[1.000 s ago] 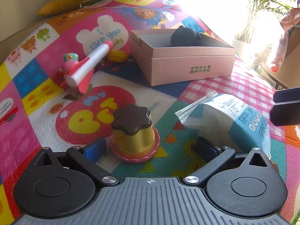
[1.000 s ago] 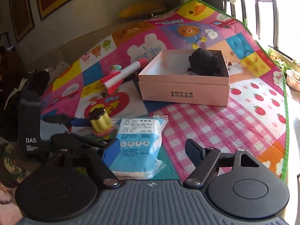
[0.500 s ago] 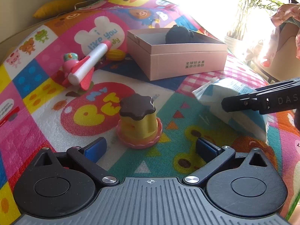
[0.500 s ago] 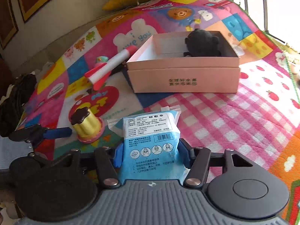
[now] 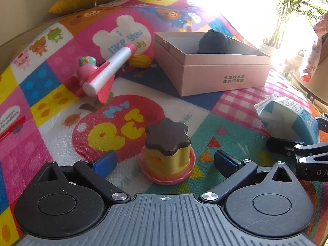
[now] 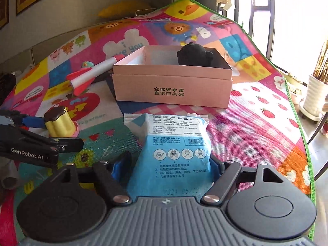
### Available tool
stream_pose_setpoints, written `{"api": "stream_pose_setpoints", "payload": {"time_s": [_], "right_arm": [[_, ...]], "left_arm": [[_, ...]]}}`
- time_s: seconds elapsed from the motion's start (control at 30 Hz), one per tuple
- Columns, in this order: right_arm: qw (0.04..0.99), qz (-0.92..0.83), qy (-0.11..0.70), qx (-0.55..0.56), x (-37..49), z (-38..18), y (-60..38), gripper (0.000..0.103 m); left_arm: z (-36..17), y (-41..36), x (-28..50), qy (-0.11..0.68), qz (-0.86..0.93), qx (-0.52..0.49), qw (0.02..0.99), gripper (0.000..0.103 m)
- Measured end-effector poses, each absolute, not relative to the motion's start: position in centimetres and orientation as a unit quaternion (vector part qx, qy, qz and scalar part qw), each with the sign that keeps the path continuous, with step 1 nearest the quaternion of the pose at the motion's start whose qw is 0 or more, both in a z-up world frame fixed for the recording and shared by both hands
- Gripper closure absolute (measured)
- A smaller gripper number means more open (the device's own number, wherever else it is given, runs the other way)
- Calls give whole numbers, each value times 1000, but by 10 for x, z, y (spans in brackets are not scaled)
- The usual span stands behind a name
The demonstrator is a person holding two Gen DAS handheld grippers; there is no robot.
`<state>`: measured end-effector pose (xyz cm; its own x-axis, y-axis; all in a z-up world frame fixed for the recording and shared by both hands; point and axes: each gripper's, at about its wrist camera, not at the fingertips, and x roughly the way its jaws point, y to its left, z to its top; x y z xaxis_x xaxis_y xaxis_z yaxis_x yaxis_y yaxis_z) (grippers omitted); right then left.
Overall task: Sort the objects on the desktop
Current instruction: 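Close the left tool on the yellow pudding toy while the right tool holds the packet, then drop the packet into the pink box with the right tool while the left places the pudding toy in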
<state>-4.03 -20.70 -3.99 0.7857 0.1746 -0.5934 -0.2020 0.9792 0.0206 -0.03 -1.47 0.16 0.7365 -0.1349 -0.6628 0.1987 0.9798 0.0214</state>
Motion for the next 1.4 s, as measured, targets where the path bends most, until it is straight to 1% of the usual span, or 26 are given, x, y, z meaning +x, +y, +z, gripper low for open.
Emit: {"api": "stream_pose_setpoints", "payload": {"time_s": [0.07, 0.17, 0.23, 0.3, 0.37, 0.4, 0.43, 0.53, 0.57, 0.67, 0.77, 0.87, 1.0, 1.1, 1.2, 1.3, 1.4], "right_arm": [[945, 101, 312, -19, -40, -40, -208, 25], [945, 105, 311, -11, -39, -40, -211, 25], [945, 104, 310, -15, -39, -40, -209, 25], [945, 104, 310, -15, -40, -41, -209, 24], [945, 104, 310, -15, -40, -41, -208, 24], [945, 104, 310, -16, -40, -40, -209, 24], [945, 104, 311, -16, -40, -41, -209, 24], [944, 102, 313, -16, -39, -41, -208, 24], [944, 100, 314, -17, -39, -40, -208, 26], [942, 95, 320, -21, -41, -36, -208, 40], [941, 97, 324, -22, -47, -29, -210, 44], [939, 111, 325, -23, -59, -17, -213, 45], [939, 137, 315, -26, -79, 11, -219, 45], [947, 146, 282, -37, -93, 41, -223, 45], [960, 154, 234, -27, -102, 83, -235, 45], [968, 159, 193, -7, -103, 118, -249, 45], [976, 147, 158, 3, -91, 146, -264, 45]], "left_arm": [[2, -15, -1, 350, -88, 47, 931, 0], [3, -15, -3, 345, -91, 48, 933, 5], [3, -16, -5, 340, -97, 48, 934, 13], [4, -16, -7, 336, -100, 48, 935, 18], [4, -17, -9, 331, -102, 49, 937, 26], [5, -17, -10, 329, -103, 50, 937, 36], [6, -18, -11, 327, -102, 52, 938, 42], [7, -19, -13, 330, -102, 57, 937, 42], [8, -20, -15, 331, -102, 59, 936, 42], [11, -24, -26, 328, -110, 77, 935, 42], [14, -33, -42, 321, -124, 103, 933, 42], [23, -41, -55, 311, -135, 116, 934, 42], [50, -50, -64, 277, -137, 131, 942, 42], [78, -59, -68, 241, -145, 148, 948, 42], [105, -72, -65, 200, -143, 182, 952, 42], [128, -88, -47, 169, -135, 205, 955, 42], [142, -101, -18, 155, -136, 205, 957, 42]]}}
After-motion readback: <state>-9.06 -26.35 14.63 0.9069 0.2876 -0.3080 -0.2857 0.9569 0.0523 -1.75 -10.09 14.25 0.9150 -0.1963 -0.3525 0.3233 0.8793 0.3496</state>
